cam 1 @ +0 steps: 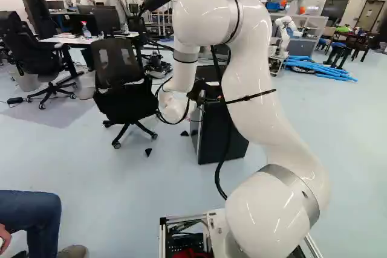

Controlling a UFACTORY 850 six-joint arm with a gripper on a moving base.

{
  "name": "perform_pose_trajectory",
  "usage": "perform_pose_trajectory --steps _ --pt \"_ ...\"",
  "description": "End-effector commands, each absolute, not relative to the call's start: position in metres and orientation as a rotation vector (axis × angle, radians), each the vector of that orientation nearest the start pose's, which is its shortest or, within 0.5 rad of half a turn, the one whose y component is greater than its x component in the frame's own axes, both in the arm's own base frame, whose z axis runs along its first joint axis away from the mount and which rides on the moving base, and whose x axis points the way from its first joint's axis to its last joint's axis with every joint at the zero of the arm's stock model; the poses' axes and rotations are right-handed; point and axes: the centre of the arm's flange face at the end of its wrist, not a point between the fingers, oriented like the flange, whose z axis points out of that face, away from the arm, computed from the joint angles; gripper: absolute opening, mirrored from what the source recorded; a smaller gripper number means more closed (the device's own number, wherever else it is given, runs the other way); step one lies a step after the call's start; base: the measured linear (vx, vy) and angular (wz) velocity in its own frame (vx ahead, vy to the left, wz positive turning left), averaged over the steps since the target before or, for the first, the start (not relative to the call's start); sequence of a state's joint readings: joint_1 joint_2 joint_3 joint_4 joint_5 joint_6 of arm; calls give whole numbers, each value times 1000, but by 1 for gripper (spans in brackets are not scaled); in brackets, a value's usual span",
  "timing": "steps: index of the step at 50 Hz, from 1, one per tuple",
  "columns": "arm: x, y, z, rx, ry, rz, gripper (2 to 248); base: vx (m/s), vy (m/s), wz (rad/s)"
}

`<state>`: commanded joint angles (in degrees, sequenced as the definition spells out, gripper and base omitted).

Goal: Grab a drink from the fridge

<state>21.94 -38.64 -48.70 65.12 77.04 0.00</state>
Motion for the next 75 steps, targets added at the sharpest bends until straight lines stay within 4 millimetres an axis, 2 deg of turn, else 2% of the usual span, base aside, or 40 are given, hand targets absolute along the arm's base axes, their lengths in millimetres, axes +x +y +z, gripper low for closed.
perform_pose_trajectory --steps 22,51,75 --pt "502 105 258 -2475 1200 -2172 247 0 0 0" --pt "510 90 257 -2465 1265 -2180 247 0 0 0" --pt "495 82 257 -2481 1375 -2166 247 -1 -1 -6"
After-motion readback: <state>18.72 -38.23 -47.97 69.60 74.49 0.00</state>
